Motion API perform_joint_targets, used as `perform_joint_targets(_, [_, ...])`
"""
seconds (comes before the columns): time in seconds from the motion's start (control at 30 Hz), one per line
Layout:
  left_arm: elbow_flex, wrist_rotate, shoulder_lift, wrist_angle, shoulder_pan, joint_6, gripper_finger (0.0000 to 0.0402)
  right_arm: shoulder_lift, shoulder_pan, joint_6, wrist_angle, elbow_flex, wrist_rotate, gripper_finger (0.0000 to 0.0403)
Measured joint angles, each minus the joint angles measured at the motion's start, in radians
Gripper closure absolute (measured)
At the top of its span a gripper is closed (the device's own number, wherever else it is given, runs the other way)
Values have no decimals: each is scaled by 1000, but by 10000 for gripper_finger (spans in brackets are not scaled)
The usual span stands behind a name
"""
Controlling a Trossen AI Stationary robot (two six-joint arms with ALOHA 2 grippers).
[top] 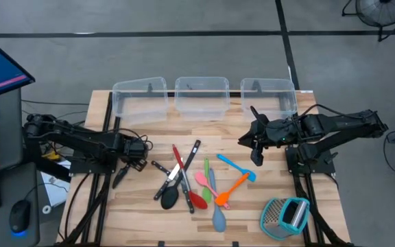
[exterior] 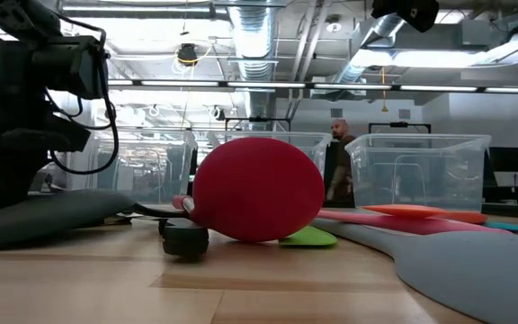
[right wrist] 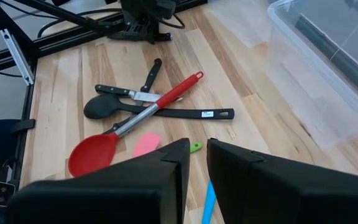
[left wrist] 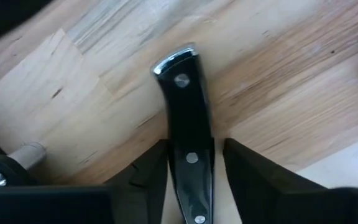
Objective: Pick & Place Kitchen Items
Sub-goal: Put the black knife into the top left transparent bin
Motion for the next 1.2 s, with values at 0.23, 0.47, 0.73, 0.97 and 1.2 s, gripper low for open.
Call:
perform_joint_targets(0.23, [1,9,0,5,0,0,320,0,0,0,0,0,0,349])
perform_joint_targets(0.47, [3,12,-9,5,0,3,341,0,0,0,0,0,0,349])
perform_joint_targets(0.73, [28,9,-85,27,0,3,341,0,0,0,0,0,0,349])
perform_joint_targets(0.97, [29,-4,-135,35,-1,3,341,0,0,0,0,0,0,349])
perform_joint_targets(1.2, [31,-11,-203,130,0,3,341,0,0,0,0,0,1,349])
